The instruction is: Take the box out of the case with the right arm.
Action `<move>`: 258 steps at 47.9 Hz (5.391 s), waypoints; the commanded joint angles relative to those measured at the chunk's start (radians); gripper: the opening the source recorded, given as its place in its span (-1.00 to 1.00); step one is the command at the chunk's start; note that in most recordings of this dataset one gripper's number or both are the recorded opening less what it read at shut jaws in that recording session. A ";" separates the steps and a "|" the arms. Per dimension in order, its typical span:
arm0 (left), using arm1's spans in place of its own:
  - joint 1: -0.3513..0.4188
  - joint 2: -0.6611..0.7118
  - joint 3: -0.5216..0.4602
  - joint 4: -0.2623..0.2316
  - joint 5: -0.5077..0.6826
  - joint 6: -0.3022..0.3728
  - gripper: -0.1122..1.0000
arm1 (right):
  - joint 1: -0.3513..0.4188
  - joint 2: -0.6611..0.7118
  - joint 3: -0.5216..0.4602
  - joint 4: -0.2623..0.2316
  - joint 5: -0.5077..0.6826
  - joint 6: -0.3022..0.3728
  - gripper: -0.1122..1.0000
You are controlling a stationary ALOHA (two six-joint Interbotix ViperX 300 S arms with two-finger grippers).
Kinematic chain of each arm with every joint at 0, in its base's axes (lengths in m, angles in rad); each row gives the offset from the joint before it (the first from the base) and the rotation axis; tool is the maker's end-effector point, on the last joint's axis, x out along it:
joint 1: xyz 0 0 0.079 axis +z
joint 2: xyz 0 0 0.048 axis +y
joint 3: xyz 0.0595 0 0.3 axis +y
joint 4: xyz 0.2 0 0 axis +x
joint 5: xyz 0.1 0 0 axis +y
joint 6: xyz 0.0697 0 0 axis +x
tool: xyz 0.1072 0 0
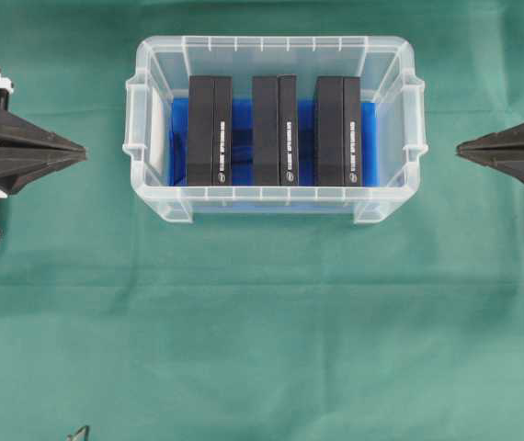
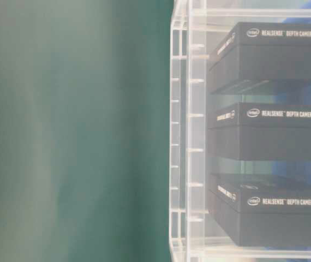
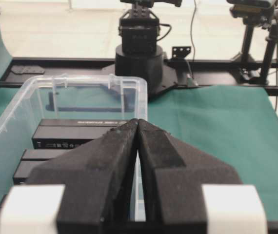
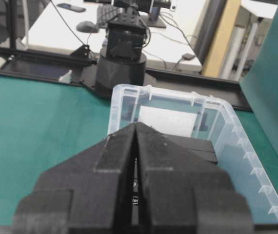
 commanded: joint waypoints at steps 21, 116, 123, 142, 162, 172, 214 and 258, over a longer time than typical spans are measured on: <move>0.008 -0.029 -0.178 0.034 0.153 -0.006 -0.80 | -0.009 -0.009 -0.212 0.006 0.227 0.012 -0.80; -0.086 0.233 -0.790 0.025 1.720 -0.190 -0.80 | -0.020 0.334 -0.770 -0.032 1.898 0.977 -0.80; -0.086 0.239 -0.795 0.025 1.718 -0.190 -0.80 | -0.020 0.334 -0.767 -0.029 1.902 1.321 -0.80; -0.086 0.242 -0.795 0.026 1.721 -0.190 -0.80 | -0.023 0.345 -0.769 -0.044 1.904 1.522 -0.80; -0.086 0.242 -0.795 0.028 1.723 -0.192 -0.80 | -0.290 0.365 -0.764 -0.083 1.899 1.272 -0.80; -0.086 0.244 -0.795 0.028 1.723 -0.193 -0.80 | -0.308 0.371 -0.756 -0.078 1.893 1.264 -0.80; -0.084 0.244 -0.795 0.029 1.723 -0.193 -0.80 | -0.308 0.408 -0.718 -0.110 1.848 1.296 0.92; -0.038 0.242 -0.796 0.031 1.779 -0.189 -0.80 | -0.308 0.437 -0.750 -0.107 1.830 1.350 0.89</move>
